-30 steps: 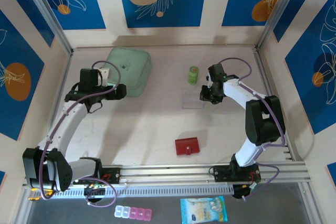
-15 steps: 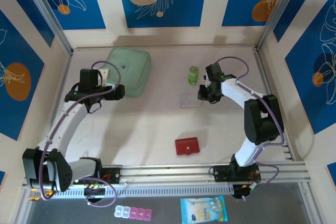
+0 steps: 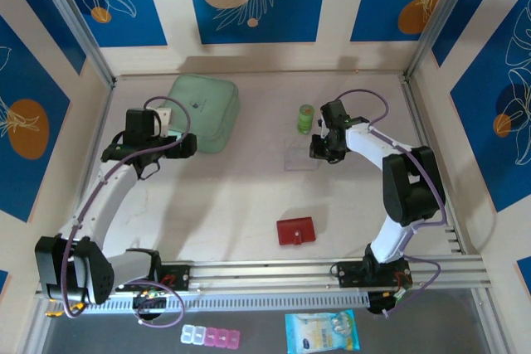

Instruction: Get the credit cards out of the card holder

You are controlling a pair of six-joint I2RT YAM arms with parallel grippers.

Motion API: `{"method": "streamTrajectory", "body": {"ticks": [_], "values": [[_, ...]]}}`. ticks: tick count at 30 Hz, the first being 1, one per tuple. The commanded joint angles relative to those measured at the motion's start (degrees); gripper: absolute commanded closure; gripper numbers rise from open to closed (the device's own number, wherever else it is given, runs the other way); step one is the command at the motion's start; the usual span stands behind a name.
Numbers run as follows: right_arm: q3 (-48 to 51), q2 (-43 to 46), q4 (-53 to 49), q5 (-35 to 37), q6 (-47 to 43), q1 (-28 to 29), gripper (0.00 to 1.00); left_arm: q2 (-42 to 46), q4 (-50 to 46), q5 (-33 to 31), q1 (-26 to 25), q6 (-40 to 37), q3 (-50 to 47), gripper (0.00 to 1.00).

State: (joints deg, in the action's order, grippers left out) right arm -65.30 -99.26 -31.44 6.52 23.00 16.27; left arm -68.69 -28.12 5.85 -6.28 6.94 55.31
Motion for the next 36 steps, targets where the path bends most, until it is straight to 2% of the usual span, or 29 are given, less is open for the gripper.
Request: {"method": "streamTrajectory", "body": {"ticks": [1, 9, 16, 22, 29, 36], "values": [[-1.74, -0.67, -0.83, 0.90, 0.43, 0.76, 0.80, 1.28, -1.00, -0.84, -0.16, -1.32, -0.82, 0.00], [-4.10, -0.88, -3.16, 2.98, 3.51, 4.25, 0.88, 0.75, -0.86, -0.05, -0.17, -1.14, -0.88, 0.00], [-10.55, -5.01, -7.37, 6.03, 11.43, 11.63, 0.91, 0.50, -0.92, 0.13, -0.21, -0.95, -0.82, 0.00], [-15.43, -9.58, -8.25, 7.77, 13.28, 17.38, 0.91, 0.75, -0.87, 0.21, -0.12, -0.88, -1.16, 0.00], [-16.05, -10.63, -8.90, 9.15, 15.05, 19.23, 0.91, 0.49, -0.82, 0.39, -0.21, -0.79, -1.02, 0.00], [-16.56, -8.55, -10.50, 9.72, 14.31, 19.28, 0.84, 0.62, -0.94, 0.05, -0.21, -0.88, -0.92, 0.00]]}}
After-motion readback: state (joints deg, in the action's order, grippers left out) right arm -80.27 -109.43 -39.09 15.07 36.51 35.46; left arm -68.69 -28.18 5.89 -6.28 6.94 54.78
